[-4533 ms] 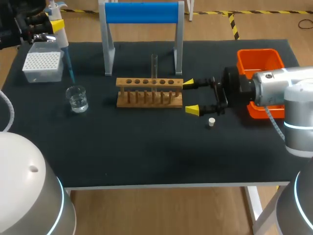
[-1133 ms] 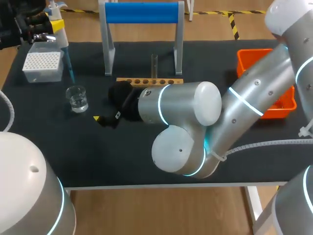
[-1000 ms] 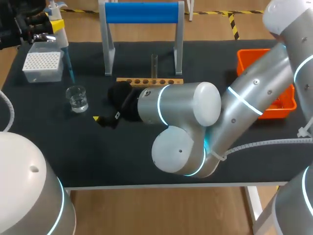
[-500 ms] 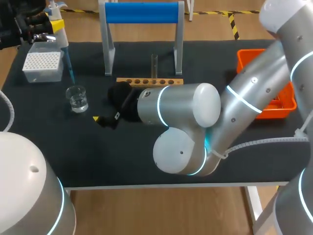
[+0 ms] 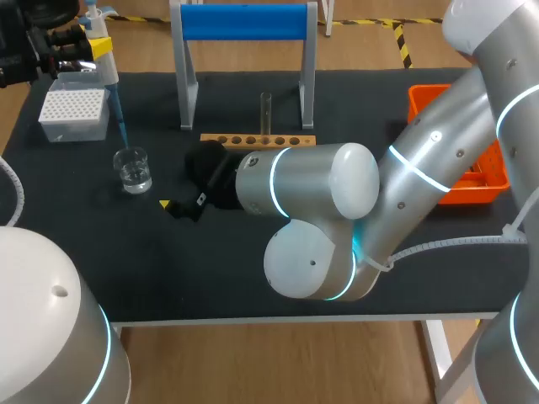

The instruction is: Invert the test tube, pick up the pipette, mount the tip to pipette, aspirate from beaker and dispense into the tube, eject the tip, return the pipette, and cap with the stopper.

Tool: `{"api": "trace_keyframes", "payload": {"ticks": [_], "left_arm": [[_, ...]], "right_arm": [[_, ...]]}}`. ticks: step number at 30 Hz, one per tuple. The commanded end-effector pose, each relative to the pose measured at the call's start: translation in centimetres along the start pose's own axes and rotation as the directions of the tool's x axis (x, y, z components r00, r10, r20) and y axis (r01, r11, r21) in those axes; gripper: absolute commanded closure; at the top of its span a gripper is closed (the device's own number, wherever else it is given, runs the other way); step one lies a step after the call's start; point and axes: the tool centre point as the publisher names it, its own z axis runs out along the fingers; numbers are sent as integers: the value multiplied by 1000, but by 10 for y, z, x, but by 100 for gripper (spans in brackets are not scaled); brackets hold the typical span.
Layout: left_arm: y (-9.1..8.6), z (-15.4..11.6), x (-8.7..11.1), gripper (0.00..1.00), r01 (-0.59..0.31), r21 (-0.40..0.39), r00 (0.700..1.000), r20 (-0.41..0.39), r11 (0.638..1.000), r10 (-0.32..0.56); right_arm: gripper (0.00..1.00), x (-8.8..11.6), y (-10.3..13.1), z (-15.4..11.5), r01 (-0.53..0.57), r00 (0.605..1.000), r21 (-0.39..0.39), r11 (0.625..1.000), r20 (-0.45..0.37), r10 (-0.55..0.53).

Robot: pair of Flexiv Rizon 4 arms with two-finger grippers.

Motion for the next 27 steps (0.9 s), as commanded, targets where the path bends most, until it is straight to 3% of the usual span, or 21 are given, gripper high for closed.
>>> {"api": "trace_keyframes", "payload": {"ticks": [1, 27], "left_arm": [[6, 2, 0, 100, -8, 6, 1000, 2, 1000, 8], [40, 3, -1, 100, 1, 36, 1000, 0, 999, -1]], "right_arm": [[0, 0, -2, 0, -1, 1000, -4, 1000, -2, 1], [0, 0, -2, 0, -1, 1000, -4, 1000, -2, 1]]}}
